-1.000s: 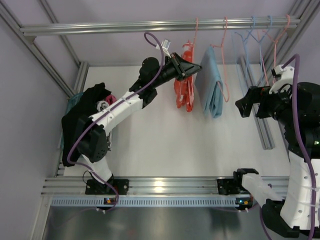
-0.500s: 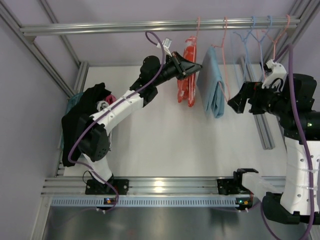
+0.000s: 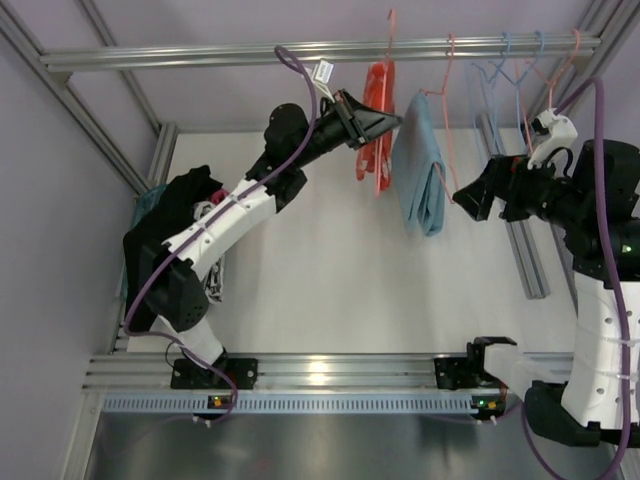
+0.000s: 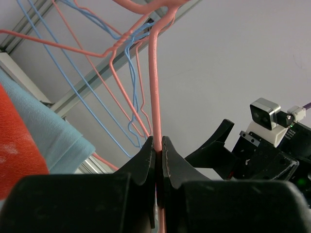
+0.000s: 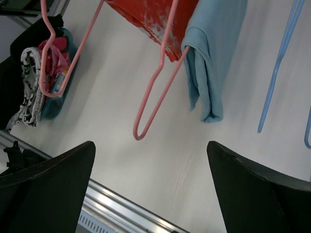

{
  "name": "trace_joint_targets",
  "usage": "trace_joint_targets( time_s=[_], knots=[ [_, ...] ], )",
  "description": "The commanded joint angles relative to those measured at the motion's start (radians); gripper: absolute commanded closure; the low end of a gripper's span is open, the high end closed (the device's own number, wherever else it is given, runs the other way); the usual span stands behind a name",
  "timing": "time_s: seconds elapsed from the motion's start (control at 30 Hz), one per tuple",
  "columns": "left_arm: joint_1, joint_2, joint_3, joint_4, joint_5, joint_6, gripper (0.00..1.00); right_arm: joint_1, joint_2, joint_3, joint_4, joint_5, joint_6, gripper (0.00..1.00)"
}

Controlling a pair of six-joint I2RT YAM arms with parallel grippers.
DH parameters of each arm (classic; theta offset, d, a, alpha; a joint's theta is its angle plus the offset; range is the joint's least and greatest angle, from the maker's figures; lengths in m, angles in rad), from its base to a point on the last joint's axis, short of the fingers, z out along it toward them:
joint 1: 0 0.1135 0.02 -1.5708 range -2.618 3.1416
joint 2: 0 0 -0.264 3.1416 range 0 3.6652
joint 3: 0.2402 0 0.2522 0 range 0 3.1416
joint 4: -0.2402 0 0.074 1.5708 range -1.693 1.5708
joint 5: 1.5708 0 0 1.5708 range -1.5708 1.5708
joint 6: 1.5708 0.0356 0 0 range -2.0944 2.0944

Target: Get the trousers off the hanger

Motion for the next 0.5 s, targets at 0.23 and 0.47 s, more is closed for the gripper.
trace_joint_targets(
  time_s=[0.23, 0.47],
  knots=[
    [-0.006, -0.309, -0.204, 0.241, -0.026, 0.103, 1.00, 0.001, 0.090, 0.183, 0.155, -0.213, 0.105, 0.01],
    [-0.016, -0.470, -0.421, 0.243, -0.043, 0.123, 1.00, 0.113, 0.112, 0.039, 0.527, -0.345, 0.421, 0.00]
  ],
)
